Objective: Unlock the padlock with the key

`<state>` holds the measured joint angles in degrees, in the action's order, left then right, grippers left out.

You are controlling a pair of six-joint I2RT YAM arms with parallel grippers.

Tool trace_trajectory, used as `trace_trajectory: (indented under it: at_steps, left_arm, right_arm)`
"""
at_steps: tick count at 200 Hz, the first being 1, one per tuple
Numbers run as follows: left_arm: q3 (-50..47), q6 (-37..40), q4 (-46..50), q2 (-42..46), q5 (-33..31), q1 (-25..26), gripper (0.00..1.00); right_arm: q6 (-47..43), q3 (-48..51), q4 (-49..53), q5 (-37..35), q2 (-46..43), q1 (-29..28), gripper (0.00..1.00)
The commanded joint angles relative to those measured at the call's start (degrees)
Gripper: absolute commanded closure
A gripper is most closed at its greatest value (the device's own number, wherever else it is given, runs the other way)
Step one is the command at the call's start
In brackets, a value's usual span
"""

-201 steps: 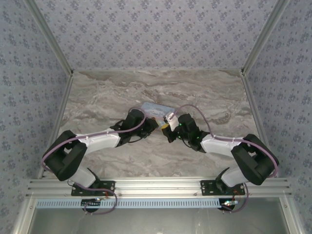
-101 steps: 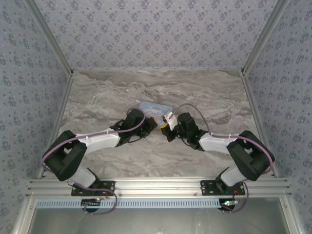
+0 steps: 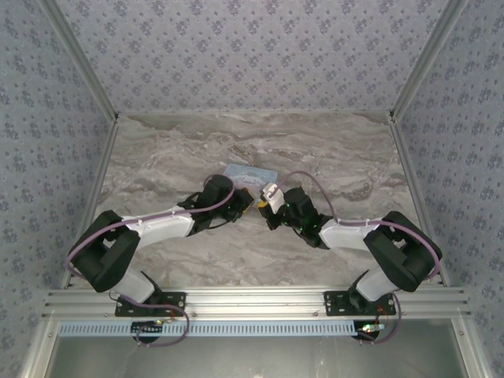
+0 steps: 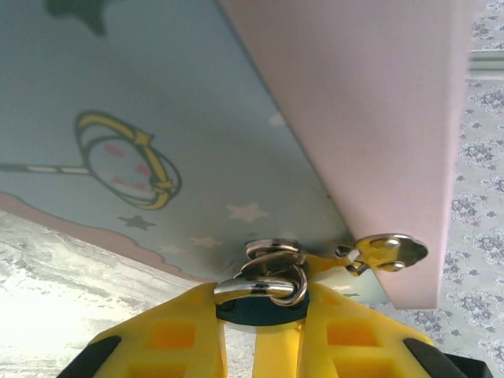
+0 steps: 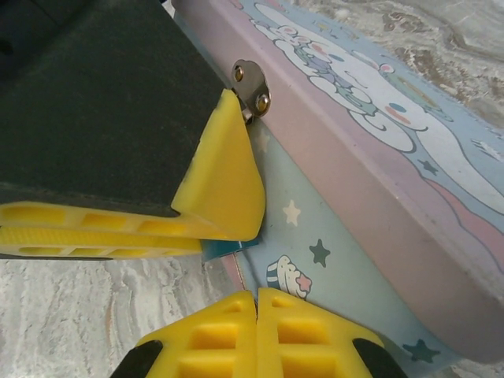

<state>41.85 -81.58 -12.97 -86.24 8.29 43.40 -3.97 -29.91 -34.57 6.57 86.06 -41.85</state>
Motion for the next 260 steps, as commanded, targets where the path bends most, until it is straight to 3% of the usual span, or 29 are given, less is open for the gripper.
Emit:
trace_trajectory:
  at_steps: [1, 115, 174, 260]
  left_arm:
    - [1.7, -0.6, 1.4, 2.8, 8.5, 1.5, 0.85]
    - [2.5, 1.8, 3.0, 1.7, 10.1, 1.4, 0.85]
    - [3.6, 4.7, 2.6, 0.8, 11.0, 1.5, 0.85]
    - [3.4, 5.9, 1.2, 0.3, 12.3, 1.5, 0.85]
  right_arm:
    - [-1.5, 0.0, -5.6, -7.2, 1.3, 0.7, 1.0]
    - [2.3, -0.8, -8.1, 2.0, 0.3, 3.7, 1.0]
    - [4.8, -3.4, -3.9, 12.1, 0.8, 6.6, 1.0]
    - [8.3, -4.0, -4.7, 16.0, 2.5, 9.2, 1.0]
